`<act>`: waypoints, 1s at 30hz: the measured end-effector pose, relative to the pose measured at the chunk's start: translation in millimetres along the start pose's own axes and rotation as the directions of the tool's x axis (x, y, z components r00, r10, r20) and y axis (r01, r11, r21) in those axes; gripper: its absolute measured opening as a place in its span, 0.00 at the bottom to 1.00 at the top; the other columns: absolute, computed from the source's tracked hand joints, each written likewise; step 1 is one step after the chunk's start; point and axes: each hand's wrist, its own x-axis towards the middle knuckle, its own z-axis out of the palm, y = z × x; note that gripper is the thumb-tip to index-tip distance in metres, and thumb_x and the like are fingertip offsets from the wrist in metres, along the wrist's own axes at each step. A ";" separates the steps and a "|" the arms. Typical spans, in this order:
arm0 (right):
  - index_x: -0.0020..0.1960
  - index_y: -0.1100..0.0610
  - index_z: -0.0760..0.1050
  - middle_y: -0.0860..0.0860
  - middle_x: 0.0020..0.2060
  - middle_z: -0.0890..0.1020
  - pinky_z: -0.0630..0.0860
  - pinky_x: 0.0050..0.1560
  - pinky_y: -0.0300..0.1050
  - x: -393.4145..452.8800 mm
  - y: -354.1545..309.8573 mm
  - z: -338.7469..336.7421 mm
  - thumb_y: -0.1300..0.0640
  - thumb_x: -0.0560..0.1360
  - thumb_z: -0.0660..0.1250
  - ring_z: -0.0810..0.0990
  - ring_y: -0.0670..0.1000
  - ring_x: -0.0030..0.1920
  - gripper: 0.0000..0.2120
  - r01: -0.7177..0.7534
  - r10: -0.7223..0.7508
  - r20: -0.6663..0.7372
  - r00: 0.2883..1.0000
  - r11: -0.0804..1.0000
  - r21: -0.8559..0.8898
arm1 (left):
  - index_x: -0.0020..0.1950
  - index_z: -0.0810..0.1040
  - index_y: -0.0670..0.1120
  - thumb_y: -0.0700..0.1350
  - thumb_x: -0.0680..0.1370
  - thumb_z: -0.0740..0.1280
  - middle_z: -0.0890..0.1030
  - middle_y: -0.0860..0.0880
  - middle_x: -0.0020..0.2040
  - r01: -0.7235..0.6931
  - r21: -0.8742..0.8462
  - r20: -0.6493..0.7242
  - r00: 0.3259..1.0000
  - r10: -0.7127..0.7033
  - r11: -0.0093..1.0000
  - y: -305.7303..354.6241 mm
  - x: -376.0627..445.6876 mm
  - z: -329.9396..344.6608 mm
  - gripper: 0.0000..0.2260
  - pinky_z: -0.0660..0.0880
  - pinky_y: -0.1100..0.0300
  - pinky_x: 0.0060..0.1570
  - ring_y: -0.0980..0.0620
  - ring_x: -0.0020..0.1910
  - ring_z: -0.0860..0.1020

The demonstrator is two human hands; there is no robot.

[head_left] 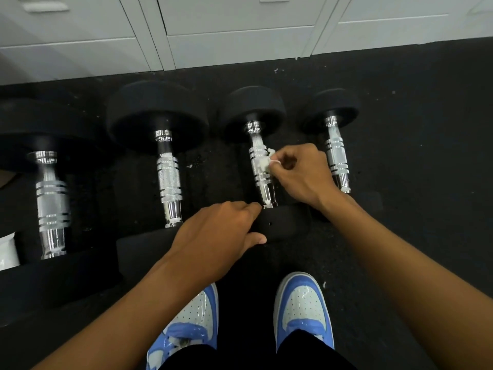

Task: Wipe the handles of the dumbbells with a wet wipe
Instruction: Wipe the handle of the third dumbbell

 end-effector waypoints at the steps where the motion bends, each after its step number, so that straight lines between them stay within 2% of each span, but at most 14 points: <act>1: 0.38 0.53 0.80 0.48 0.34 0.82 0.71 0.44 0.38 7.5 -0.6 0.9 0.54 0.72 0.67 0.80 0.50 0.46 0.06 -0.012 0.012 0.000 1.000 1.000 -0.008 | 0.68 0.68 0.51 0.60 0.78 0.58 0.76 0.53 0.60 0.001 -0.005 0.003 1.000 -0.001 1.000 0.5 -0.1 -0.5 0.22 0.75 0.55 0.54 0.51 0.57 0.77; 4: 0.38 0.52 0.78 0.50 0.36 0.81 0.66 0.45 0.35 27.1 -10.2 2.8 0.56 0.72 0.65 0.78 0.52 0.50 0.06 -0.018 0.018 -0.030 0.999 1.000 -0.001 | 0.68 0.68 0.51 0.60 0.78 0.59 0.76 0.53 0.61 0.001 -0.012 0.003 1.000 -0.001 1.000 1.3 0.3 -1.6 0.22 0.74 0.55 0.55 0.51 0.57 0.76; 7: 0.40 0.55 0.81 0.49 0.35 0.82 0.70 0.46 0.37 20.2 -16.1 3.7 0.56 0.71 0.67 0.80 0.50 0.45 0.05 0.080 -0.081 -0.054 0.995 0.996 -0.028 | 0.68 0.68 0.51 0.60 0.78 0.58 0.76 0.52 0.62 0.002 0.000 0.005 1.000 -0.002 1.000 0.9 0.3 -0.4 0.22 0.74 0.56 0.55 0.50 0.58 0.76; 9: 0.40 0.55 0.81 0.49 0.34 0.83 0.72 0.46 0.36 5.4 -8.6 4.1 0.55 0.71 0.67 0.80 0.48 0.41 0.05 0.089 -0.090 -0.052 0.995 0.995 -0.037 | 0.68 0.67 0.51 0.60 0.78 0.58 0.76 0.52 0.62 0.003 0.006 0.004 1.000 -0.003 1.000 -0.2 0.1 0.5 0.21 0.74 0.55 0.54 0.50 0.58 0.76; 12: 0.38 0.53 0.79 0.49 0.31 0.81 0.67 0.34 0.24 -8.6 8.6 3.4 0.54 0.72 0.67 0.78 0.46 0.36 0.06 0.001 -0.001 -0.006 1.000 1.000 -0.023 | 0.68 0.67 0.51 0.60 0.79 0.58 0.76 0.52 0.62 -0.002 0.014 0.004 1.000 0.002 1.000 -0.9 0.9 0.5 0.21 0.74 0.56 0.54 0.50 0.57 0.76; 15: 0.36 0.54 0.77 0.51 0.29 0.79 0.65 0.31 0.28 3.2 11.9 3.6 0.55 0.73 0.65 0.77 0.49 0.37 0.08 -0.049 0.050 0.026 0.998 0.998 -0.041 | 0.69 0.67 0.51 0.60 0.79 0.58 0.75 0.52 0.62 -0.007 0.010 0.012 1.000 0.007 1.000 -0.1 1.4 -0.3 0.22 0.74 0.56 0.54 0.50 0.58 0.76; 19: 0.37 0.51 0.78 0.48 0.31 0.80 0.69 0.43 0.36 7.4 4.9 3.3 0.54 0.72 0.66 0.78 0.52 0.45 0.05 0.016 -0.016 -0.006 1.000 0.999 -0.040 | 0.69 0.67 0.50 0.59 0.79 0.58 0.76 0.52 0.62 -0.005 -0.001 0.009 1.000 0.005 1.000 0.1 0.7 -0.8 0.22 0.74 0.55 0.55 0.50 0.58 0.76; 22: 0.34 0.49 0.77 0.47 0.33 0.81 0.71 0.43 0.35 -7.4 8.5 -3.2 0.52 0.70 0.70 0.79 0.49 0.44 0.06 0.035 -0.031 0.074 0.997 0.998 -0.054 | 0.69 0.67 0.51 0.60 0.79 0.58 0.76 0.53 0.62 0.000 0.011 0.014 1.000 0.000 1.000 0.1 0.1 -1.2 0.22 0.74 0.55 0.55 0.50 0.58 0.76; 25: 0.35 0.50 0.80 0.47 0.34 0.82 0.71 0.43 0.38 -7.6 15.3 -8.0 0.51 0.69 0.71 0.79 0.49 0.44 0.05 -0.006 0.023 0.155 0.988 0.994 -0.112 | 0.69 0.67 0.51 0.60 0.79 0.58 0.75 0.53 0.63 0.000 0.012 0.017 1.000 0.000 1.000 -0.3 -0.3 -2.0 0.22 0.74 0.56 0.56 0.51 0.58 0.76; 28: 0.40 0.53 0.82 0.50 0.38 0.83 0.70 0.45 0.37 6.3 10.0 -8.1 0.53 0.70 0.70 0.80 0.50 0.47 0.04 -0.009 0.024 0.123 0.992 0.992 -0.125 | 0.69 0.66 0.51 0.60 0.79 0.57 0.75 0.53 0.63 0.003 0.011 0.019 1.000 -0.003 1.000 0.9 -0.5 -2.3 0.22 0.73 0.55 0.57 0.51 0.59 0.75; 30: 0.39 0.52 0.81 0.50 0.38 0.83 0.71 0.47 0.38 9.2 1.3 -6.6 0.54 0.70 0.70 0.79 0.51 0.49 0.03 0.018 -0.013 0.064 0.998 0.997 -0.072 | 0.69 0.67 0.50 0.60 0.79 0.57 0.75 0.52 0.63 0.004 0.012 0.016 1.000 -0.004 1.000 1.1 -0.6 -2.0 0.22 0.74 0.55 0.56 0.51 0.59 0.76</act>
